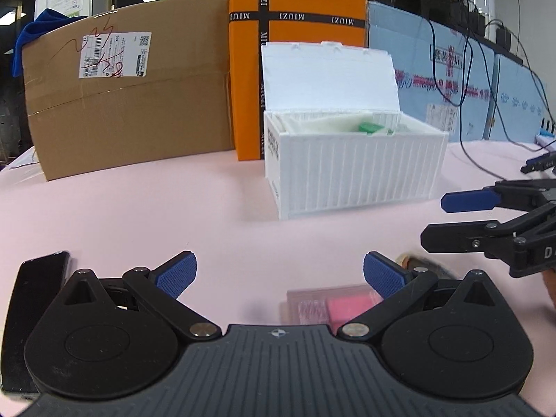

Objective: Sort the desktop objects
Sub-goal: 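Withdraw the right tool and move it to the gold egg-shaped object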

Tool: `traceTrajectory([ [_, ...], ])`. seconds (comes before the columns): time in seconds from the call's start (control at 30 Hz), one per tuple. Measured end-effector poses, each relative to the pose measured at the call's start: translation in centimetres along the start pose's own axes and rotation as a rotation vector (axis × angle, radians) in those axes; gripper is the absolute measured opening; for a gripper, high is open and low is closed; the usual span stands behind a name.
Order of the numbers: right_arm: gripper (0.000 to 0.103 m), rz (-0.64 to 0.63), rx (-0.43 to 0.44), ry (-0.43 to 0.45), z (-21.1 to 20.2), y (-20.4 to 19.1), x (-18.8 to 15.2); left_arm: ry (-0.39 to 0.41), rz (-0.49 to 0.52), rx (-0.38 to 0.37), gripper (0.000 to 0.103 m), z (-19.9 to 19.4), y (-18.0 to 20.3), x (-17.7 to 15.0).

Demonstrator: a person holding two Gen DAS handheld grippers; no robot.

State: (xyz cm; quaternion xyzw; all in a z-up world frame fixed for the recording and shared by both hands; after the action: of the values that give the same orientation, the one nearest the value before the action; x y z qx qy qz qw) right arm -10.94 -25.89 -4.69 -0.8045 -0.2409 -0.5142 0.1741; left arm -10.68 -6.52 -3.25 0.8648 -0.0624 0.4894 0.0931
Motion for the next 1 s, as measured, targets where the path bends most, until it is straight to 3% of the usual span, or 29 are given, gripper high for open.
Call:
traceTrajectory([
  [0.27,0.082,-0.024,0.043,-0.051,-0.8,-3.0,-2.2,-0.030,0.014,0.017,0.103,-1.2,-0.4,-1.5],
  [0.57,0.082,-0.083,-0.045,-0.111,-0.7,-4.0,-3.3,-0.024,0.008,-0.007,0.103,-2.4,-0.3,-2.1],
  [1.0,0.085,-0.092,-0.125,-0.143,-1.1,-2.1,-3.5,-0.037,-0.002,-0.040,0.103,-2.1,0.0,-2.3],
])
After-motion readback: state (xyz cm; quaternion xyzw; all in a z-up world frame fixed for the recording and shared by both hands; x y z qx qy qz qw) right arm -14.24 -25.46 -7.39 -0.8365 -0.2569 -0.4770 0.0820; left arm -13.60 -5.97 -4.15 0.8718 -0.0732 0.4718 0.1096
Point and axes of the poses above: each gripper's, at about its wrist camera, not at the fingertips, and z roughly the way its jaws point, y to its right, x to its top, the point moved 6 cm from there along z, roughly the way its jaws point, and after that the axes turned 9 degrees about -z, right-handed, at the moved point
